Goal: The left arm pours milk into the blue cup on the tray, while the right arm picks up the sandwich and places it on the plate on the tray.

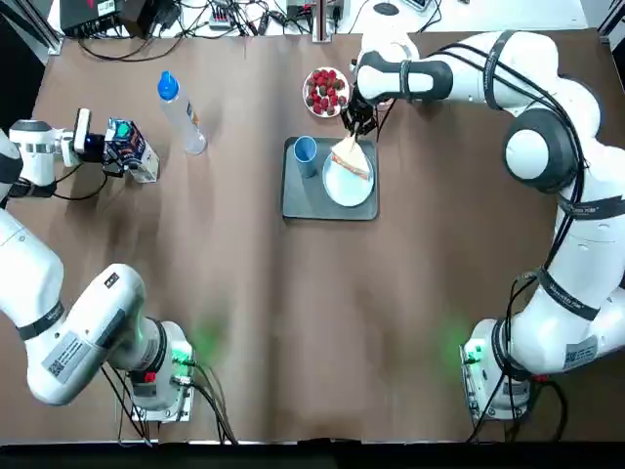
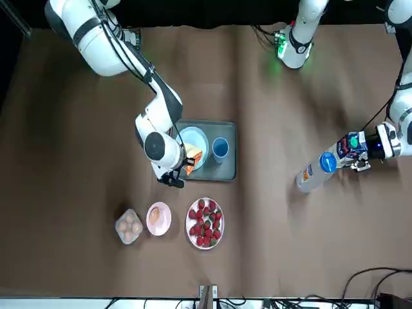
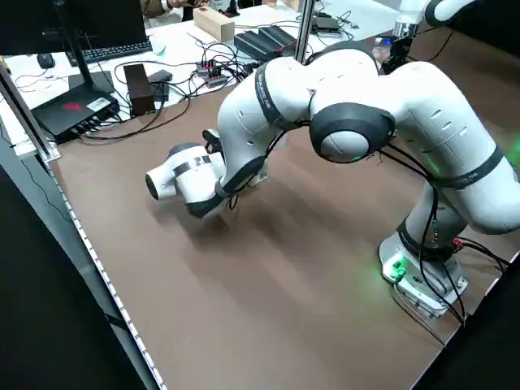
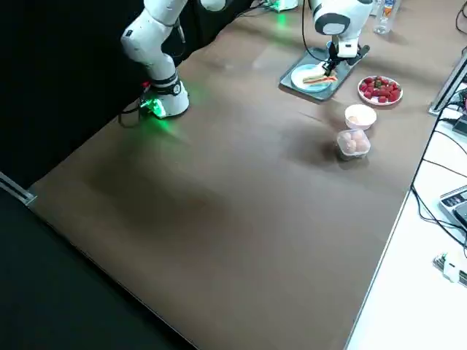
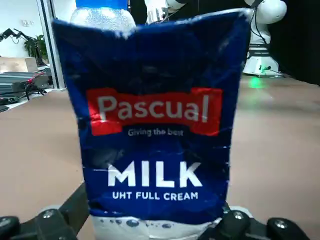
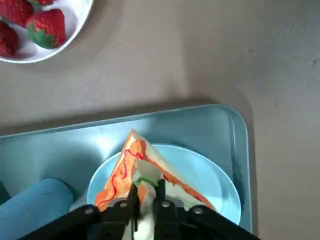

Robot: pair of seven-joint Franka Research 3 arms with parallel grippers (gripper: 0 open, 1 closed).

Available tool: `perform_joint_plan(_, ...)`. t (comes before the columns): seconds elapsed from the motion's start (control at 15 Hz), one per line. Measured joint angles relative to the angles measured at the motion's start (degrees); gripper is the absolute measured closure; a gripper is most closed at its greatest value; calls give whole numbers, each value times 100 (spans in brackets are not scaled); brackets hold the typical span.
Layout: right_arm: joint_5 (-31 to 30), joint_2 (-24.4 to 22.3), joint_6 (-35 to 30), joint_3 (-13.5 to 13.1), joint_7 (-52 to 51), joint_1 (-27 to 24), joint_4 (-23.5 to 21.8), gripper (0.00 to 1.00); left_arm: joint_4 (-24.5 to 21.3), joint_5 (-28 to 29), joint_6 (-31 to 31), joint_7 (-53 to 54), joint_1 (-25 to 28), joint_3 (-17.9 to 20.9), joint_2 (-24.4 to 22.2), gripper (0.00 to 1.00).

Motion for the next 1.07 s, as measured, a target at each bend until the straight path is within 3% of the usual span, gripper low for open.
perform_joint_plan(0.07, -3, 11, 0, -1, -2, 2, -4, 79, -19, 0, 0, 4, -7, 0, 0, 3)
perform_joint_plan(0.13, -5, 15, 0, -2, -4, 3, -4, 71, -32, 0, 0, 13, -8, 0, 0, 11)
perform_joint_plan(0.27, -7, 14, 0, -2, -4, 4, 1, 68, -34, 0, -1, 25, -7, -1, -1, 30)
perform_joint_plan(0.47, -19, 7, 1, -4, -12, 3, 22, 44, -7, 0, 0, 25, -7, -17, -22, 38)
perform_joint_plan(0.73, -40, -174, -458, -27, -40, -41, 211, 41, 92, 0, -1, -114, -9, -196, -397, 42)
perform_joint_plan(1.07, -59, -879, -1576, -67, -940, -629, 640, 41, 176, 144, -55, -971, -160, -295, -1638, 43)
